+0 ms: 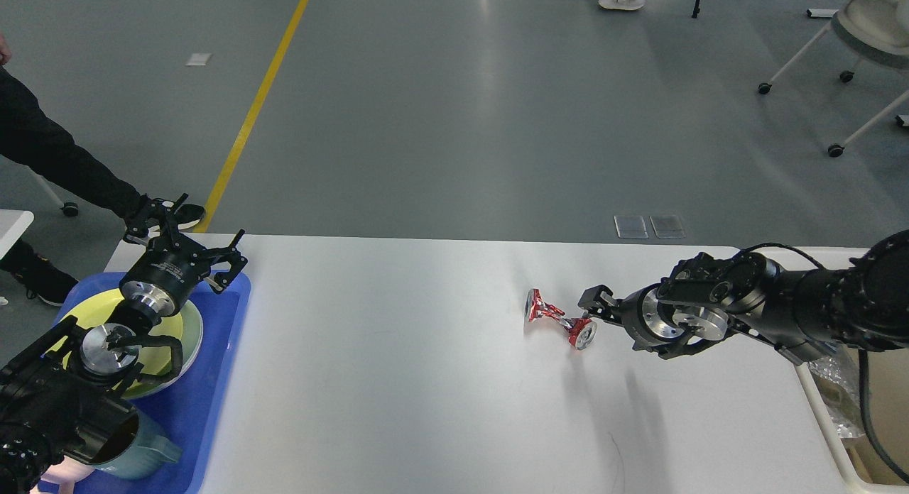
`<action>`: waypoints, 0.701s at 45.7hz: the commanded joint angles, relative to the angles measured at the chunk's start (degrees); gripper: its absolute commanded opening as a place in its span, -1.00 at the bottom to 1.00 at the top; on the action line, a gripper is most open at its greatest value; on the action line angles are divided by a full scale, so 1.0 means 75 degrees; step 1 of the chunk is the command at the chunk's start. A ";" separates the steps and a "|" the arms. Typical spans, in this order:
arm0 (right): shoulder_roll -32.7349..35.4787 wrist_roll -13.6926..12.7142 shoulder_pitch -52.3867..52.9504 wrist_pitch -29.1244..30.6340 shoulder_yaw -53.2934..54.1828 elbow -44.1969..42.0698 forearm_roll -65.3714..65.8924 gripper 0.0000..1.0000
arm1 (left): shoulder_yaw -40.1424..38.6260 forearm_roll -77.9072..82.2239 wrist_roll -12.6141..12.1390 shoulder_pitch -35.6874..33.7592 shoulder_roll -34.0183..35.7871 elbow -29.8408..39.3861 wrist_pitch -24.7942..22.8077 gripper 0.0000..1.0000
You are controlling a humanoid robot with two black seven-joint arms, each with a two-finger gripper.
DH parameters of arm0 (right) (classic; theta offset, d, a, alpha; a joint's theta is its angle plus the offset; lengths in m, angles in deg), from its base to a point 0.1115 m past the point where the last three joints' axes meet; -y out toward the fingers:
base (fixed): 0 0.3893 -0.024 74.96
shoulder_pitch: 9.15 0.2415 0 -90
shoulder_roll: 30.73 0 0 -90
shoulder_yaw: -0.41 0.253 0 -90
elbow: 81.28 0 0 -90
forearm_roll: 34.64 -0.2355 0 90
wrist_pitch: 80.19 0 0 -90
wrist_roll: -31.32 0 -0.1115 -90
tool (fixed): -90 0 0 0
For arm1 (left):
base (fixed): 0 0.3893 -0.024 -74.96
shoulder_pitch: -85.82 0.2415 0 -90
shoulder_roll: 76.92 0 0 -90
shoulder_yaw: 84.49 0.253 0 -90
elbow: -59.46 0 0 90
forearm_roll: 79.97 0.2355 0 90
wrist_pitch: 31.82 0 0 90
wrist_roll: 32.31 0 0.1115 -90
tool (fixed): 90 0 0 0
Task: Tidy desktop
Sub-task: 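Grasp the red crushed can with the right gripper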
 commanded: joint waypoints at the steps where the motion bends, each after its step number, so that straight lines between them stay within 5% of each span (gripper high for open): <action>1: -0.0195 0.0001 -0.0141 -0.0214 0.0266 -0.0095 0.0013 0.94 | 0.0002 0.0000 0.0000 0.0000 0.0000 0.0000 0.0000 0.93; 23: -0.0804 -0.0023 -0.0715 -0.0215 0.0266 -0.1408 0.0037 0.94 | 0.0002 0.0000 0.0000 0.0000 0.0000 0.0000 0.0000 0.93; 32: -0.0816 -0.0034 -0.0774 -0.0215 0.0266 -0.1373 0.0049 0.72 | 0.0002 0.0000 0.0000 0.0000 0.0000 0.0000 0.0000 0.93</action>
